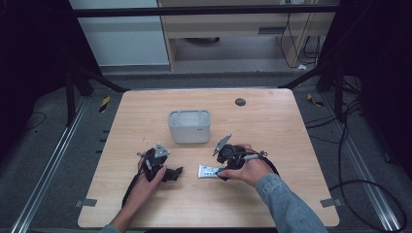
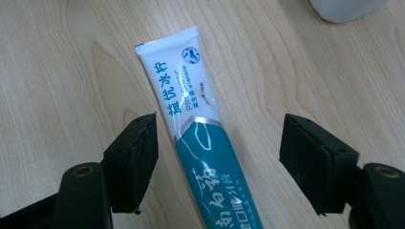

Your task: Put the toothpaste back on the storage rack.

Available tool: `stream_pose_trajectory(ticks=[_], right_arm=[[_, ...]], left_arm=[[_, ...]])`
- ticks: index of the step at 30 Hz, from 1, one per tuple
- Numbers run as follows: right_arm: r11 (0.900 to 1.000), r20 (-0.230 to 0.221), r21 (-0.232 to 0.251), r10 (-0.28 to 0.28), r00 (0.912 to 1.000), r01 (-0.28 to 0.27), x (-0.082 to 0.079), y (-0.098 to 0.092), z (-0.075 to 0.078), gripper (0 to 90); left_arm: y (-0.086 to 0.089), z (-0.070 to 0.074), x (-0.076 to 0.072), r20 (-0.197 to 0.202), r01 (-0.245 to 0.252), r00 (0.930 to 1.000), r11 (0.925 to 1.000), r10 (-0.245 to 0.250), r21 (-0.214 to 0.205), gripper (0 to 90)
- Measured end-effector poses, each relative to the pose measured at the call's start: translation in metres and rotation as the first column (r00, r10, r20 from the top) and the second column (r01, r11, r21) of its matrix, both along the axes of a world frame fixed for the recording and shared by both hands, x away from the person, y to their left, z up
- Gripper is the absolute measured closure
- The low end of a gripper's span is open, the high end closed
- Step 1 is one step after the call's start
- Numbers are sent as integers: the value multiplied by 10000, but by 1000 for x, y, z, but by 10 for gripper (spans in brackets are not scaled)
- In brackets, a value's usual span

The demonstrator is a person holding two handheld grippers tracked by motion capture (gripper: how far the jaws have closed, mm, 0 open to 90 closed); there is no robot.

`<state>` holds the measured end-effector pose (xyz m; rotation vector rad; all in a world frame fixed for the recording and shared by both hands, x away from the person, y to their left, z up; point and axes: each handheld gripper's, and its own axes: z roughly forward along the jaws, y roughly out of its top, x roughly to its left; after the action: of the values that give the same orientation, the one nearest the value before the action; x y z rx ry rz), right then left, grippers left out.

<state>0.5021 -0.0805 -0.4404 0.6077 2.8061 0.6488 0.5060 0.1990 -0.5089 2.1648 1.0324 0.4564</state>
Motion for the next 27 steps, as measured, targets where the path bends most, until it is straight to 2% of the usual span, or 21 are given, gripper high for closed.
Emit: stream_pose_trajectory(ticks=[8,11,24,27], right_arm=[[9995,-186,-100,299,9994,-301,2,3,-4,425],[9990,-242,-120,417,9988,-420,3,5,-5,433],[9985,-637,-350,391,9972,-413,9,7,-13,381],[9981,-702,-417,419,9967,-449,10,8,-15,341]], left_arm=[[0,0,0,0,0,10000,10000,0,1,0],[0,0,0,-1,-2,10000,10000,2,-3,0],[0,0,0,-3,2,10000,10000,-2,4,0],[0,0,0,-2,0,10000,10000,0,4,0]])
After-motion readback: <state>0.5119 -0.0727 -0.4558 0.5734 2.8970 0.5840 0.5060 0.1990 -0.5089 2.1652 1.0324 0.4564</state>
